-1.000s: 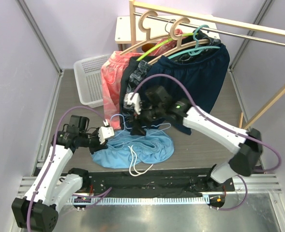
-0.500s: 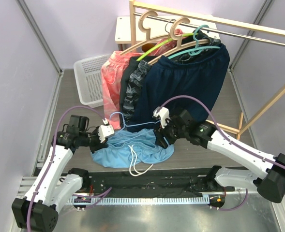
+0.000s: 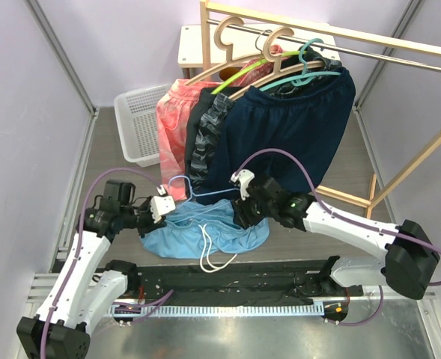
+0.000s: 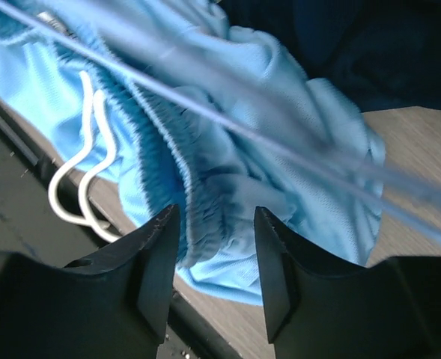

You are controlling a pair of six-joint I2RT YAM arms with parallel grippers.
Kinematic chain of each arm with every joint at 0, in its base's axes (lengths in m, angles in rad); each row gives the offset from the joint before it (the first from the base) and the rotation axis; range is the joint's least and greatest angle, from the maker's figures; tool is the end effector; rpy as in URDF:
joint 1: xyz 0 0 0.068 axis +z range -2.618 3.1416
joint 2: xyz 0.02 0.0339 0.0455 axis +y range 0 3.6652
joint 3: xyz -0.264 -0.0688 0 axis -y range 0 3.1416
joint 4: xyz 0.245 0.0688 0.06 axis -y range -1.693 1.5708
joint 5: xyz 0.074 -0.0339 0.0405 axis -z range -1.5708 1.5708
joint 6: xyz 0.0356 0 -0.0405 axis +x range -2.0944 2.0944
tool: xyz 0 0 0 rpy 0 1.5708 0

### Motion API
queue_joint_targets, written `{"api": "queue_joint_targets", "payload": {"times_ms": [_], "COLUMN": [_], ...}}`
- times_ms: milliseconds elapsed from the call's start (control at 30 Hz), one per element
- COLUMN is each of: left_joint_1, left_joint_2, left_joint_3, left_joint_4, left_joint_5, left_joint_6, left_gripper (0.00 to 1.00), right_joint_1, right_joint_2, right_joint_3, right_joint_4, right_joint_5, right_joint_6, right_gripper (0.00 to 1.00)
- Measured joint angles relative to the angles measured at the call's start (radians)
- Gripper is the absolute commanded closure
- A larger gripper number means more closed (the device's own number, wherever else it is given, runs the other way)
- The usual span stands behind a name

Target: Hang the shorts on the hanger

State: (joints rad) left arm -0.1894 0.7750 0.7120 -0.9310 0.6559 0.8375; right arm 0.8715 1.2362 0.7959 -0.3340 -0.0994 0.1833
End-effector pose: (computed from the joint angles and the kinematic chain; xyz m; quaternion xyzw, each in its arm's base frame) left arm 0.1289 -0.0468 0.2570 0.5256 0.7456 -0.2070 0.3536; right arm 0.1638 0.2003 0.2362 -0.3287 0.8601 0.2345 0.3116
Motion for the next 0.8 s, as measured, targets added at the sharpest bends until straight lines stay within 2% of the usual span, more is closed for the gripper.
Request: {"api": "queue_joint_targets", "payload": {"times_ms": [233,433,533,600,633,700,733,800], "left_joint_1": [0.0,0.0,0.0,0.0,0.0,0.0,0.0,0.005], "left_joint_2": [0.003,0.044,0.043,0.043,0.043,0.043,0.043,0.048], "left_joint_3": [0.0,0.0,0.0,0.0,0.0,0.002,0.005,0.02], "left_joint_4": [0.009,0.016,0.019,0.022,0.022,0.022,0.021,0.008], "left_joint_5": [-0.001,-0.001,0.0,0.0,0.0,0.0,0.001,0.007], "left_joint_6": [-0.02,-0.043,-0.046,-0.049,-0.053,-0.066,-0.071,-0.074], "left_gripper": [1.0,1.0,1.0,1.0,1.0,1.0,1.0,1.0], "right_joint_1": [0.026,0.151,0.161,0.161,0.159,0.159,0.154,0.142], "right_joint_2": [0.056,0.058,0.06,0.06,0.06,0.06,0.058,0.049], "right_joint_3": [-0.002,-0.039,-0.057,-0.073,-0.082,-0.101,-0.105,-0.101], "right_joint_4": [0.047,0.08,0.085,0.089,0.092,0.093,0.089,0.071], "right_joint_5": [0.039,0.075,0.102,0.127,0.142,0.174,0.19,0.214], "right_joint_6": [-0.007,-0.091,-0.122,-0.138,-0.145,-0.164,-0.171,-0.181], "right_gripper": [0.52,0.51,0.53,0.62,0.73,0.81,0.9,0.99]}}
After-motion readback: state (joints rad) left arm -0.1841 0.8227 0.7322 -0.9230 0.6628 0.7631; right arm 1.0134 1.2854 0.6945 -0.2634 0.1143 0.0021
